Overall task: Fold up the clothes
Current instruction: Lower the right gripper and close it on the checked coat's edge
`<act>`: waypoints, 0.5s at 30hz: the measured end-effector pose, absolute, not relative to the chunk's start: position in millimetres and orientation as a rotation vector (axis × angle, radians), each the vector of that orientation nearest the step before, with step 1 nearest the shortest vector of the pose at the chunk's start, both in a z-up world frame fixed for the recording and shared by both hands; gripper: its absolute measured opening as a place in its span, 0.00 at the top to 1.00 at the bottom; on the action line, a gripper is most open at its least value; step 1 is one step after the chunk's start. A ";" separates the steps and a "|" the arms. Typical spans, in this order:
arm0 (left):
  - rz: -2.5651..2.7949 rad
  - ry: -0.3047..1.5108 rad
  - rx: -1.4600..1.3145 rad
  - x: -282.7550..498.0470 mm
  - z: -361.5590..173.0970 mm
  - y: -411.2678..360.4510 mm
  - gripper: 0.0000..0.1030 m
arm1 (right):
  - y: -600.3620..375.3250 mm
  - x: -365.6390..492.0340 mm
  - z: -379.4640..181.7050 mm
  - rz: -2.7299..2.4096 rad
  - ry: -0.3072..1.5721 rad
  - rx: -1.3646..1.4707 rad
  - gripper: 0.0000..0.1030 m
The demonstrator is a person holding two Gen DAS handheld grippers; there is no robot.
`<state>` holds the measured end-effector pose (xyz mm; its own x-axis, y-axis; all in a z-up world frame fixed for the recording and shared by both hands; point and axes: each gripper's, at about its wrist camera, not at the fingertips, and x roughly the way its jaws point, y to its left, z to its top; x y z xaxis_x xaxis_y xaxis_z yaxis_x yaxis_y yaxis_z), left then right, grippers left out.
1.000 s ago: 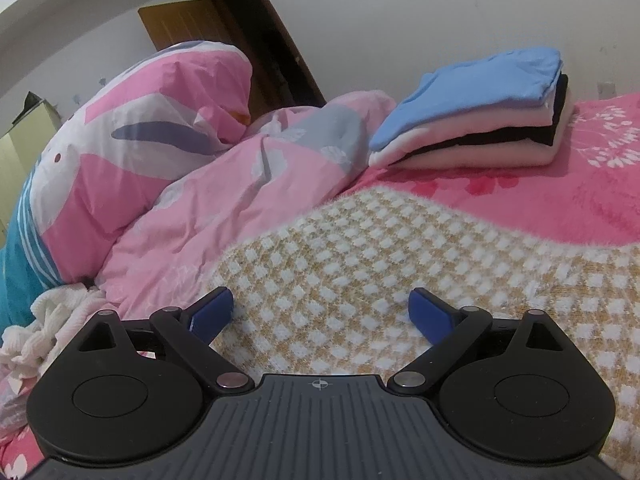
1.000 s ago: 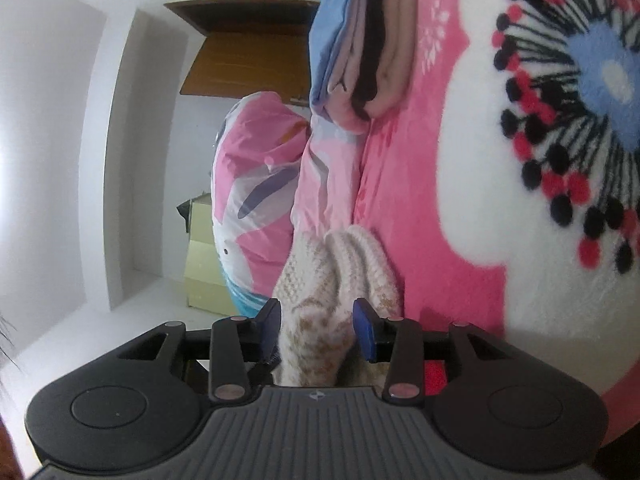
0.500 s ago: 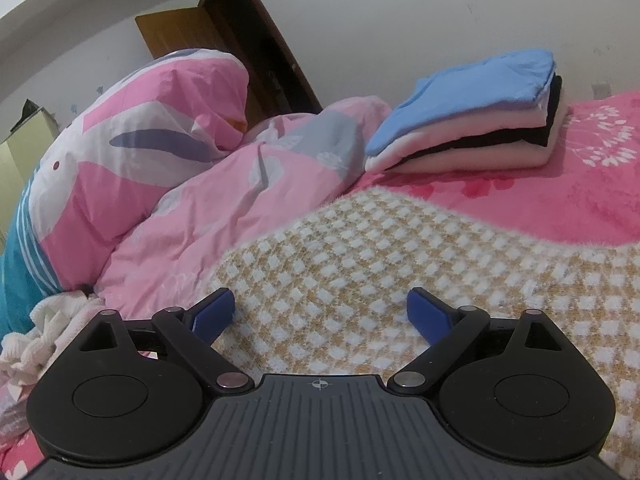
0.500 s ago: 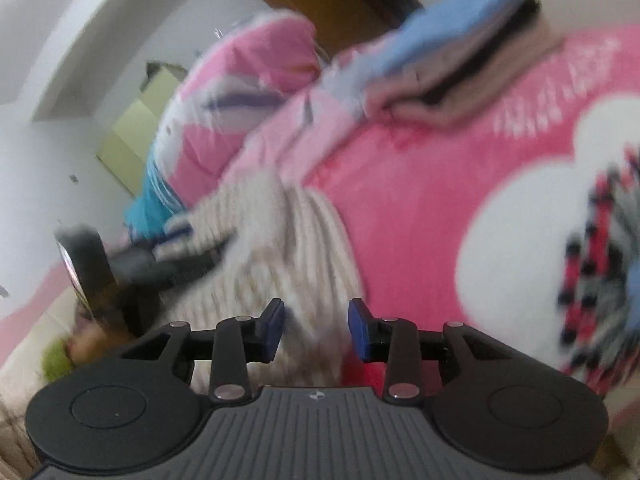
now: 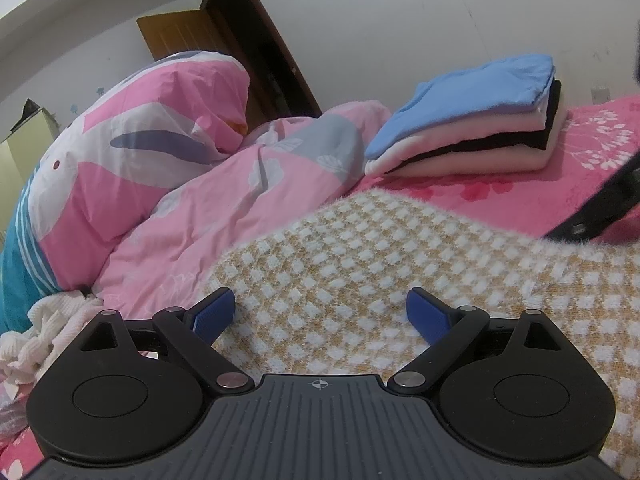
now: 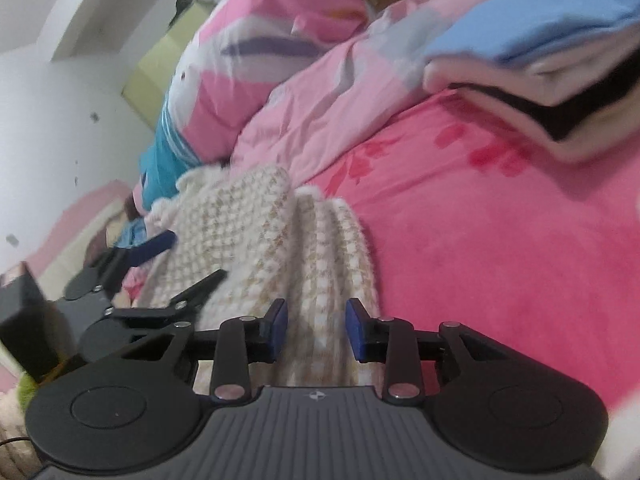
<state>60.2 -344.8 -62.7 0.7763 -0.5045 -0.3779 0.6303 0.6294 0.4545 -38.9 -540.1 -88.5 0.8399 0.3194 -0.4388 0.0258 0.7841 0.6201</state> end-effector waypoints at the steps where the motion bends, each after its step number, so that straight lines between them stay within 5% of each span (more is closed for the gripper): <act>1: -0.656 0.223 0.603 60.3 -62.8 -344.6 0.10 | -540.1 -34.2 -89.2 0.181 0.567 0.652 0.69; 15: -0.651 0.205 0.581 58.3 -64.5 -341.2 0.09 | -540.4 -6.4 -83.3 0.143 0.532 0.574 0.71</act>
<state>58.3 -341.2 -64.5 0.7820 -0.5119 -0.3557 0.6233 0.6442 0.4433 -6.4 -540.4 -83.3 0.8561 0.2727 -0.4389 0.0167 0.8344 0.5509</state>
